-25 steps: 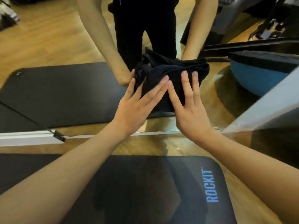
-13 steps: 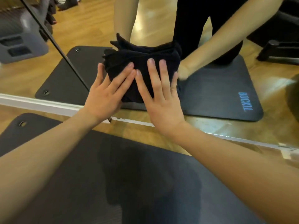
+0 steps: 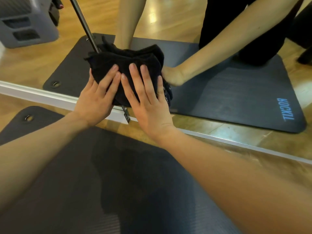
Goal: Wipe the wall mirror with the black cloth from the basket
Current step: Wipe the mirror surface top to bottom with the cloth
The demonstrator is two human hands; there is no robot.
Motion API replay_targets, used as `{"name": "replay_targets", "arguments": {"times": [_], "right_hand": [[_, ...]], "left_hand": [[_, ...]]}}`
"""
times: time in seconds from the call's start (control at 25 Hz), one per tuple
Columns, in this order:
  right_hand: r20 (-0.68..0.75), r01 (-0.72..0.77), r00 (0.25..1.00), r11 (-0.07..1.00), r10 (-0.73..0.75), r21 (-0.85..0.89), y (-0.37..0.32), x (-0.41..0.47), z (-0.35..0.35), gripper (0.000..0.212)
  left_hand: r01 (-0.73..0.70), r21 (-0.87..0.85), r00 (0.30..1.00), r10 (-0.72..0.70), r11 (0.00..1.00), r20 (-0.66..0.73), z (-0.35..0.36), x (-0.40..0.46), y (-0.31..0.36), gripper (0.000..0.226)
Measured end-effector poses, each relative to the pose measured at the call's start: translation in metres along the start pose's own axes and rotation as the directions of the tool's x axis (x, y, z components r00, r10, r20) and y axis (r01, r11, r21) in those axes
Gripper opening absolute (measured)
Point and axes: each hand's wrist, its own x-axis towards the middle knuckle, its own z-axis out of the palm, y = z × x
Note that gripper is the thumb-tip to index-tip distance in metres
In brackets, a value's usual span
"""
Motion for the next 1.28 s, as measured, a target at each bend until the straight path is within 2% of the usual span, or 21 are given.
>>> {"name": "replay_targets", "arguments": {"times": [0.08,0.24,0.36,0.44,0.52,0.68,0.84,1.0,1.08,1.28], "right_hand": [[0.054,-0.007,0.999,0.999,0.005,0.033,-0.002,-0.011,0.003,0.049],[0.150,0.013,0.988,0.997,-0.025,0.080,0.006,-0.043,0.007,0.051],[0.157,0.059,0.985,0.992,-0.076,0.113,0.021,-0.047,-0.003,0.049],[0.176,0.127,0.974,0.986,-0.144,0.104,0.040,-0.049,-0.019,0.049],[0.194,0.154,0.967,0.985,-0.167,0.077,0.067,-0.057,-0.039,0.048],[0.203,0.179,0.964,0.984,-0.172,-0.019,0.132,-0.096,-0.081,0.049],[0.236,0.203,0.957,0.971,-0.170,-0.125,0.212,-0.144,-0.133,0.052],[0.247,0.152,0.964,0.968,-0.101,-0.199,0.283,-0.198,-0.182,0.053],[0.262,0.158,0.961,0.956,-0.091,-0.247,0.321,-0.224,-0.209,0.054],[0.431,0.160,0.902,0.933,-0.006,-0.321,0.404,-0.284,-0.277,0.061]], "left_hand": [[0.007,-0.041,1.000,-0.006,0.999,0.016,0.008,-0.008,0.006,0.088],[0.038,-0.145,0.985,-0.012,0.989,0.174,0.017,-0.027,0.030,0.093],[0.172,-0.241,0.959,-0.107,0.955,0.262,0.008,-0.017,0.057,0.091],[0.229,-0.277,0.951,-0.154,0.933,0.267,-0.002,-0.005,0.078,0.086],[0.187,-0.303,0.963,-0.113,0.934,0.246,-0.005,0.013,0.101,0.077],[0.166,-0.372,0.967,-0.078,0.913,0.241,-0.002,0.064,0.161,0.089],[0.012,-0.421,0.985,0.062,0.907,0.162,0.013,0.112,0.235,0.068],[-0.092,-0.459,0.986,0.146,0.883,0.082,0.031,0.162,0.318,0.052],[-0.138,-0.453,0.982,0.182,0.881,0.056,0.038,0.188,0.362,0.053],[-0.251,-0.465,0.940,0.329,0.849,0.093,0.039,0.245,0.454,0.054]]}}
